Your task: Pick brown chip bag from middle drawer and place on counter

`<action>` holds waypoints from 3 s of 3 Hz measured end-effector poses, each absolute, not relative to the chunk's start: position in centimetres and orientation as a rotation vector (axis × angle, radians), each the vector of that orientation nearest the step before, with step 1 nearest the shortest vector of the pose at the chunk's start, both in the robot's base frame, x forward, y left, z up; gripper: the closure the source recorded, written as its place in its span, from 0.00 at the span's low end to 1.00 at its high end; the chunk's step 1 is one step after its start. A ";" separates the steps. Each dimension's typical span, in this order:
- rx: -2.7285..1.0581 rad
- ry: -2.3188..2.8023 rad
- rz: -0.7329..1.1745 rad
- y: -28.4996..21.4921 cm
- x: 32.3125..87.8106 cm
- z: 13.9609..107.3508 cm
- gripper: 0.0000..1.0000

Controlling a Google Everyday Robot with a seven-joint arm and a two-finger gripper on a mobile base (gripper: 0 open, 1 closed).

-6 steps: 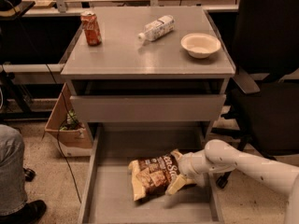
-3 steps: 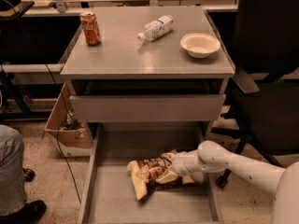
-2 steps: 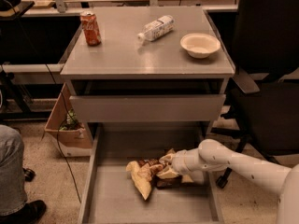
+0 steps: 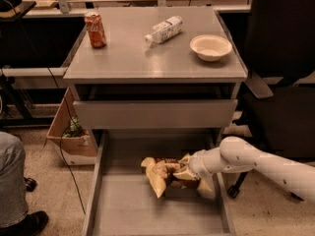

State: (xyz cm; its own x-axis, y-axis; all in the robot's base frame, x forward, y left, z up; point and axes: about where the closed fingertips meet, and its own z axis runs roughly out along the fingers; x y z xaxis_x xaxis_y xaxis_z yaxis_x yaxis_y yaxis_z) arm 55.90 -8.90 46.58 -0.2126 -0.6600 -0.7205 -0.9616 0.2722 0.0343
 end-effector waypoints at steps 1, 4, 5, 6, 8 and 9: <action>-1.402 1.975 0.674 -12.1 56.1 50.8 1.00; -1.322 1.985 0.611 -18.8 57.4 63.0 1.00; -1.360 1.967 0.558 -17.7 57.9 66.9 1.00; -1.404 1.936 0.467 -16.2 58.0 72.8 1.00; -1.507 1.808 0.194 -12.0 59.2 87.5 1.00; -1.488 1.744 0.113 -9.1 64.1 91.6 1.00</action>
Offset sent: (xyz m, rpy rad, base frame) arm 0.0183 -0.1248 0.1712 0.0748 -0.0025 -0.1313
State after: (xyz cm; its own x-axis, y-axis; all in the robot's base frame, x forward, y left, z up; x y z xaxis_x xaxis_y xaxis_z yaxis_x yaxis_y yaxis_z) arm 64.06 -9.08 91.64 0.0358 -0.7822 -0.6220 -0.8561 0.2971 -0.4228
